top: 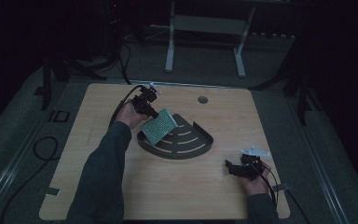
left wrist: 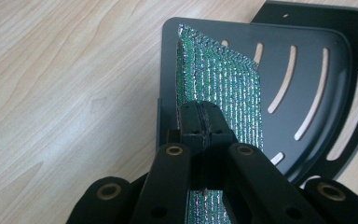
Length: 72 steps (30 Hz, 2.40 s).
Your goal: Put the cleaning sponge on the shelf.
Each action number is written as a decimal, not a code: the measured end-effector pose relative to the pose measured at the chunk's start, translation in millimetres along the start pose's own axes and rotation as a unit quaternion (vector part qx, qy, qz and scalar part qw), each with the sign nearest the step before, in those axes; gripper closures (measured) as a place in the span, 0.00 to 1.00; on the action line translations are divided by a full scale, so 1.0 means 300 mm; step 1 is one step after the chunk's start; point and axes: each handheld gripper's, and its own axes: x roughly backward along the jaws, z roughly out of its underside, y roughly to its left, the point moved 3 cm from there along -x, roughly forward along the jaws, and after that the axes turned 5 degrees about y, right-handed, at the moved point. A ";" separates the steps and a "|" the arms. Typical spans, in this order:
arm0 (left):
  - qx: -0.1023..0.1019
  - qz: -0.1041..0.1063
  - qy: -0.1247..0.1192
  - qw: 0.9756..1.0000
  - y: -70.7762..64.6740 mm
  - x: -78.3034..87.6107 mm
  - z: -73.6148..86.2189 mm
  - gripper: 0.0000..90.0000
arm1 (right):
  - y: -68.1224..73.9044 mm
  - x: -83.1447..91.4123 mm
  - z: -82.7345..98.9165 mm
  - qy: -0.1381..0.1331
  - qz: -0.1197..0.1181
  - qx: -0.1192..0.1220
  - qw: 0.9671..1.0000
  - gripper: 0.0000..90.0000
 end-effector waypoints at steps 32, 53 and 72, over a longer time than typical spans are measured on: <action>-0.002 -0.015 0.030 0.999 -0.005 -0.087 0.044 1.00 | 0.000 0.000 0.000 0.000 0.000 -0.001 1.000 0.18; 0.002 -0.032 0.041 0.999 0.008 -0.108 0.045 0.99 | 0.000 0.000 0.000 0.000 0.000 -0.001 1.000 0.18; 0.008 -0.042 0.043 0.998 0.029 -0.087 0.062 0.94 | 0.000 0.000 0.000 0.000 0.000 -0.001 1.000 0.18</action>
